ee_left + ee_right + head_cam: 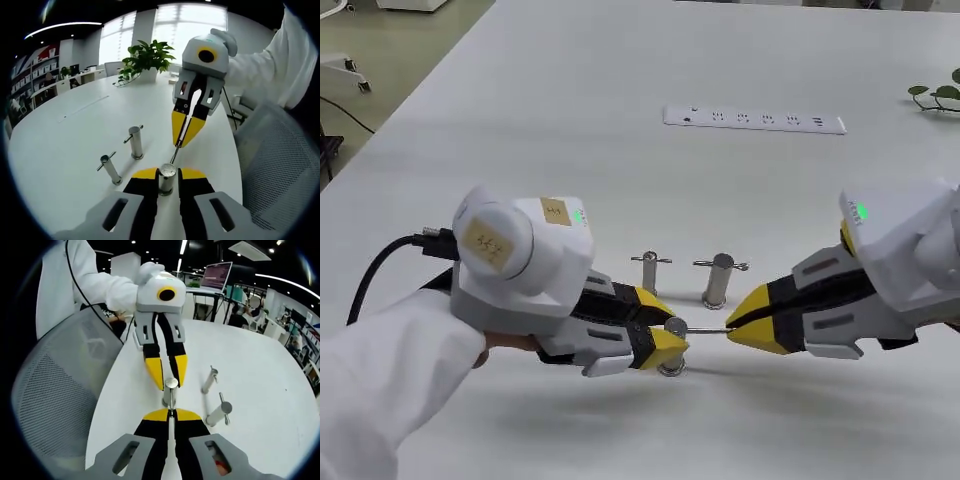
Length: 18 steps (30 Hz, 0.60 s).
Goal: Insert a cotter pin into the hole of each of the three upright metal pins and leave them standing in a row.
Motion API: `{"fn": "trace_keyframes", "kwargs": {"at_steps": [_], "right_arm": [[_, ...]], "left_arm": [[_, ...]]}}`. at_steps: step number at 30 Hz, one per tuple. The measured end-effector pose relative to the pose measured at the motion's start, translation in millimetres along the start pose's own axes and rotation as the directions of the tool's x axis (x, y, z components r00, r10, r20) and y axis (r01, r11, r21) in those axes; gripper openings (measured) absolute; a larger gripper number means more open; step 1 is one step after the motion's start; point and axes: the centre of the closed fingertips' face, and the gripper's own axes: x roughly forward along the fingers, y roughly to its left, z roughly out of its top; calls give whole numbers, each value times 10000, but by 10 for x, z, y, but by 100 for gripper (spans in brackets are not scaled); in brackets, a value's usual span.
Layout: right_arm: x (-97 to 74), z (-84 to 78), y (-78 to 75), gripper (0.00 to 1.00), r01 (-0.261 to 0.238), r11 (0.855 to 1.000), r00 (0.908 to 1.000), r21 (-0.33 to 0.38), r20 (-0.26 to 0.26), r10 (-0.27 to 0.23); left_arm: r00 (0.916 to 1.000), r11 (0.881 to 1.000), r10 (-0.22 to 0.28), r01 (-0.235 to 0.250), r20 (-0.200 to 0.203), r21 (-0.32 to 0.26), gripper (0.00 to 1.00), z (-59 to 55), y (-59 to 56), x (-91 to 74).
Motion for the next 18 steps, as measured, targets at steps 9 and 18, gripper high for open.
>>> {"fn": "trace_keyframes", "kwargs": {"at_steps": [9,18], "right_arm": [[167,124,3,0,-209,9997,9996,-104,183,211],[252,189,-28,0,-294,9981,9994,-535,148,302]], "left_arm": [[10000,9999,-76,76,-19,-127,11,6,-9,12],[10000,10000,-63,63,-13,36,11,11,-3,19]]}}
